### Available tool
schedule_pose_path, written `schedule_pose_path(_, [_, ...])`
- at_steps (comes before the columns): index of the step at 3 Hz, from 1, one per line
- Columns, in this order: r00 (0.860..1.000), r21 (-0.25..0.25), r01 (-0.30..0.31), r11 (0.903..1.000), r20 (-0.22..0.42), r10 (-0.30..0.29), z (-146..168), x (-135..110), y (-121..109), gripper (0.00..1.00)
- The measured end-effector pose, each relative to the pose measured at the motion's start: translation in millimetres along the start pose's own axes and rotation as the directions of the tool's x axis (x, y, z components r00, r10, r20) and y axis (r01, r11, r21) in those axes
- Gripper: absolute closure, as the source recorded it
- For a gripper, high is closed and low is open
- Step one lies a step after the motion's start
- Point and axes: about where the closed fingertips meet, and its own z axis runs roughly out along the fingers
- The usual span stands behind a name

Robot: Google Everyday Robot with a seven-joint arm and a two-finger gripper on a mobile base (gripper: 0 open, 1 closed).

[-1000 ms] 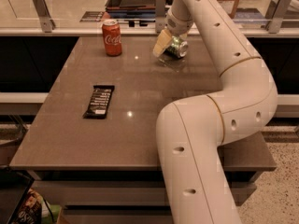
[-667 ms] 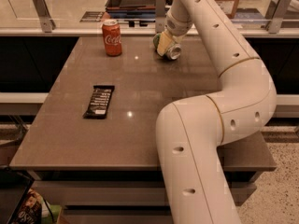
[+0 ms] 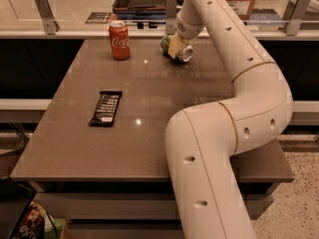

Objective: Place green can upright

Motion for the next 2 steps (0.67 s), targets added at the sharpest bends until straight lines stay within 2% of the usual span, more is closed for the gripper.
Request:
schedule_pose_path(1, [1.0, -0.001, 0.0, 1.0, 0.0, 0.0, 1.3, -0.6, 0.5, 1.0])
schedule_pose_path(2, [1.0, 0.006, -0.007, 1.0, 0.003, 0.007, -0.9, -2.3, -0.2, 1.0])
